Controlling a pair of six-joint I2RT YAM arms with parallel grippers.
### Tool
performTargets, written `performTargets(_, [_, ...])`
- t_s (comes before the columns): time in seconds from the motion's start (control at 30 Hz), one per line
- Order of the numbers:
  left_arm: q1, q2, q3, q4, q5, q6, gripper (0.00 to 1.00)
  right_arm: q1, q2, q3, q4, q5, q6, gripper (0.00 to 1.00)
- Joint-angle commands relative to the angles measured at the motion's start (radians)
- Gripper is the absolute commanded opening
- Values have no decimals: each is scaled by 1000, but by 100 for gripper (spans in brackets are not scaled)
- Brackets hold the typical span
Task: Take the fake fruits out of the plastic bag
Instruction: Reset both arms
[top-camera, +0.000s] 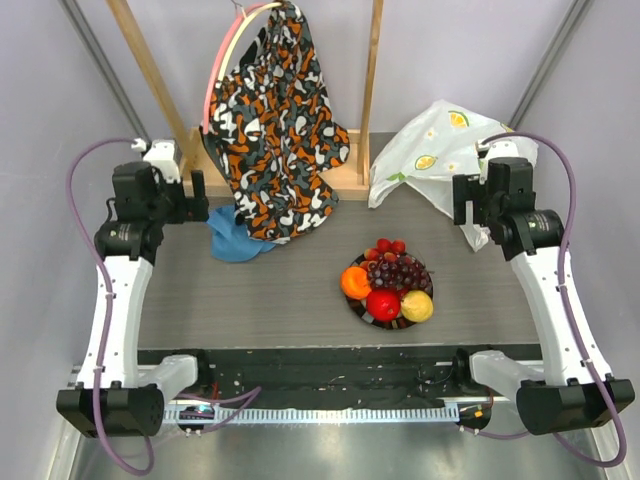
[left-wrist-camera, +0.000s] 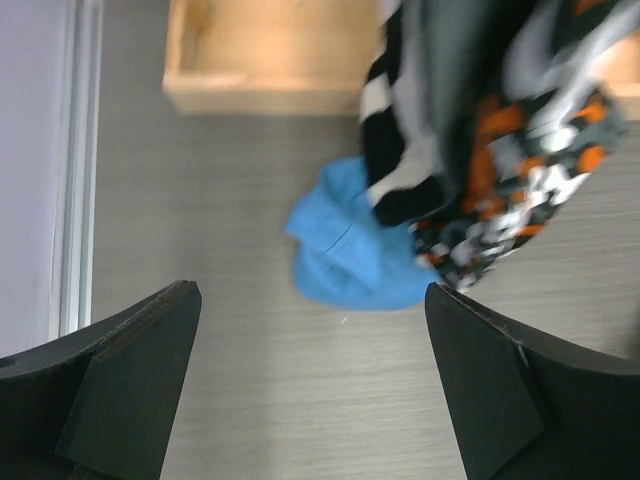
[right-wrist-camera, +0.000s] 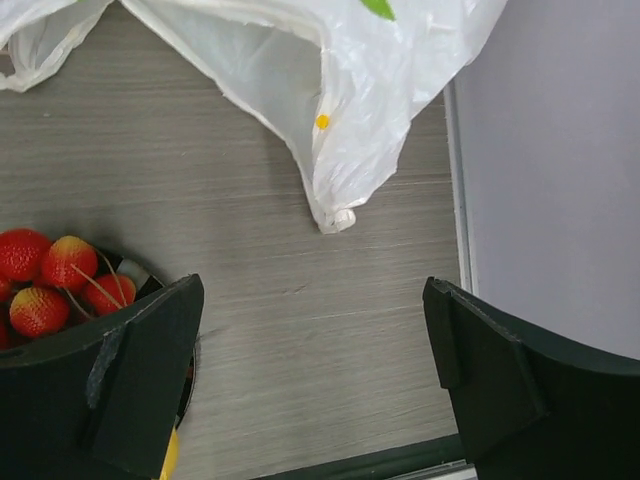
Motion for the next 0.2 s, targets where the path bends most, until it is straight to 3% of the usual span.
performTargets(0.0, [37,-36,-140,107,-37,-21,100,3,6,-78,61,-79,-4,100])
performTargets(0.17, [37,-39,-300,192,-124,-76,100,4,52,-179,150,-93,43,100])
